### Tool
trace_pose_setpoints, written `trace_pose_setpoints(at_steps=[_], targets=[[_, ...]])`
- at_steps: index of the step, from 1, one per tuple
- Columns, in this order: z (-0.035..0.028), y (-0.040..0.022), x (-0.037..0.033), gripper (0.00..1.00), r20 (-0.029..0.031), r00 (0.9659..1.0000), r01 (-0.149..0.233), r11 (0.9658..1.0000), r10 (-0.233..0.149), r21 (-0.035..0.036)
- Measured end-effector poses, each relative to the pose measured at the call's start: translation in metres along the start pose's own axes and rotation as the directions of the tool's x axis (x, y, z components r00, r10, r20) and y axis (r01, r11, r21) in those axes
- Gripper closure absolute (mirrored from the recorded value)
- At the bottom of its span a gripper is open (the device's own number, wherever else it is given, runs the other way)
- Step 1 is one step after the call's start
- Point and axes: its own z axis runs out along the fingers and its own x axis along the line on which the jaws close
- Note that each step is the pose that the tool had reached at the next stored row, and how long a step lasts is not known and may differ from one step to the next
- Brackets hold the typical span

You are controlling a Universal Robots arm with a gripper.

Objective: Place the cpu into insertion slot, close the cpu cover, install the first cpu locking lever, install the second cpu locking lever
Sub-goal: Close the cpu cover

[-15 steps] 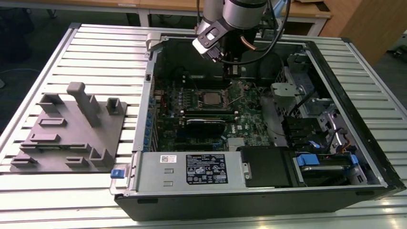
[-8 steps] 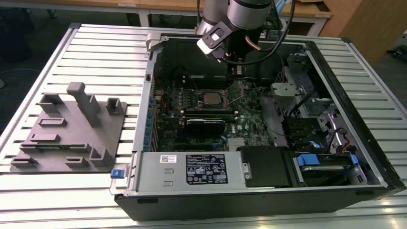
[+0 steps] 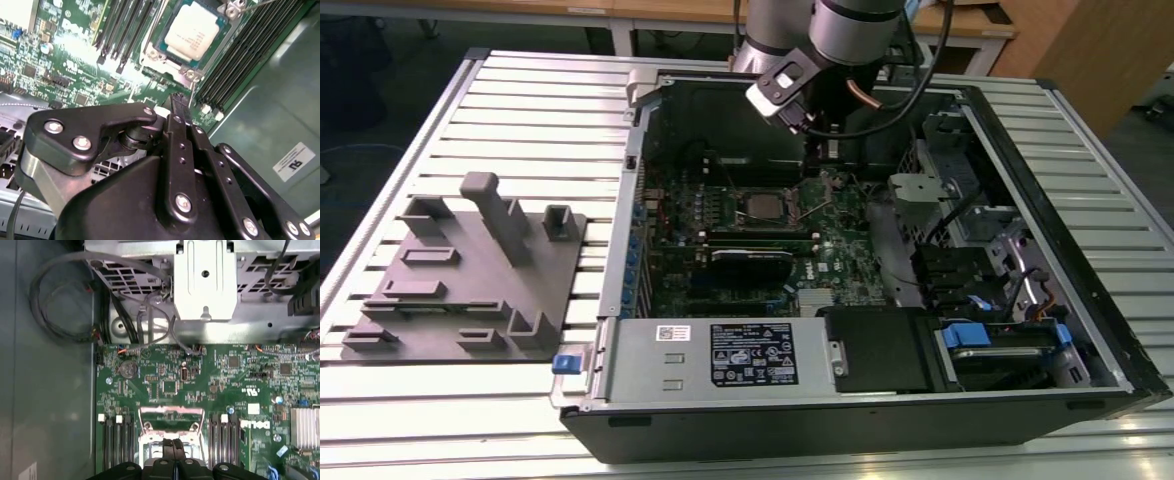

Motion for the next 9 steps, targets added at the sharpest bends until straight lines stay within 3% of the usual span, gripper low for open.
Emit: trace_pose_setpoints(at_steps=[9], targets=[[0.0026,0.0088,0.0,0.89,0.0001,1.0,0.0,1.0,0.0,0.0]])
